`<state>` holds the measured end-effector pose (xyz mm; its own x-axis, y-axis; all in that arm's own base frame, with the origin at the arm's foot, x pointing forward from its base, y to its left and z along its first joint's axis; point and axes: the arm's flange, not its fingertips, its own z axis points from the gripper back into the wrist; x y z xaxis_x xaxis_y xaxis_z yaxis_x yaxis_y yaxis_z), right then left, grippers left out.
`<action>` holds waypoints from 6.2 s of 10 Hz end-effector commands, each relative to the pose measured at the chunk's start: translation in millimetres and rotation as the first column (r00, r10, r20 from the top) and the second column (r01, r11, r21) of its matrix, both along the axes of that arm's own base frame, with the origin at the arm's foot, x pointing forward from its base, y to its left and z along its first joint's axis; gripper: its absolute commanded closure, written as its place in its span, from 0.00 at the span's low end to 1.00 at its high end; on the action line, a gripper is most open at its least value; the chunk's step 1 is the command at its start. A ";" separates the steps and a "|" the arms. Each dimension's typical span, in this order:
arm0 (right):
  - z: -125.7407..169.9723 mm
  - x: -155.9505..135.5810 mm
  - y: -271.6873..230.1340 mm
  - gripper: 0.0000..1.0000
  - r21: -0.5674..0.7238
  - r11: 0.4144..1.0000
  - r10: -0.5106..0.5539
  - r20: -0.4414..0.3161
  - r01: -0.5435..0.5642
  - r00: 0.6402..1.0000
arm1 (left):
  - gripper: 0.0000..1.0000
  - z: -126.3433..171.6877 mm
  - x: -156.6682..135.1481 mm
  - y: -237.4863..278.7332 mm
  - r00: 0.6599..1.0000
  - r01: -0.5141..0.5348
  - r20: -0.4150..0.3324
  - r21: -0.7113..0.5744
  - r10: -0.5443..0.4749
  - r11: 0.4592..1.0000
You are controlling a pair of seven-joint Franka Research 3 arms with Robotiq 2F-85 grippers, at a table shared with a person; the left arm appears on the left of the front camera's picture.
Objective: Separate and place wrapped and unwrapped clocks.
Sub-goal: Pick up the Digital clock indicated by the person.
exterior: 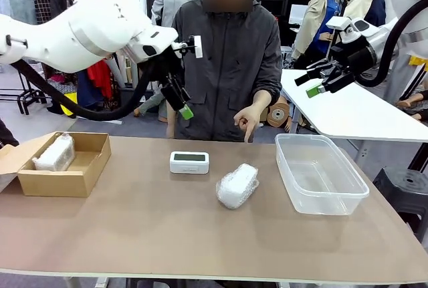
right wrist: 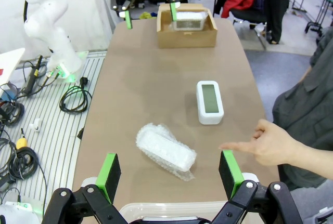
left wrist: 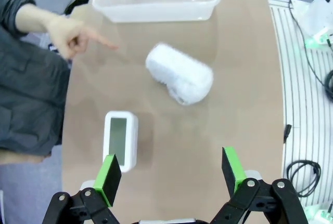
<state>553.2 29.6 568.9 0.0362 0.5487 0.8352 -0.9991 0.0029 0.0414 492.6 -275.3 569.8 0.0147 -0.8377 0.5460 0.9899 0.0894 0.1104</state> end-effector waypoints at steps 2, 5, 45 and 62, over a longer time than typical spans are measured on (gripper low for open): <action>1.6 -0.4 -0.2 0.00 -0.003 1.000 0.000 0.004 0.000 1.000 | 0.00 0.0 0.0 0.0 1.000 0.000 0.000 0.000 0.000 1.000; 1.6 -0.4 -0.2 0.00 -0.003 1.000 0.000 0.004 0.000 1.000 | 0.00 0.0 0.0 0.0 1.000 0.000 0.000 0.000 0.000 1.000; 1.6 -0.4 -0.2 0.00 -0.003 1.000 0.000 0.004 0.000 1.000 | 0.00 -224.6 -1.0 -262.9 0.570 -0.765 0.063 0.405 0.819 0.501; 1.6 -0.4 -0.2 0.00 -0.003 1.000 0.000 0.004 0.000 1.000 | 1.00 -128.7 -17.8 -173.5 0.654 -0.710 0.100 0.426 0.750 0.561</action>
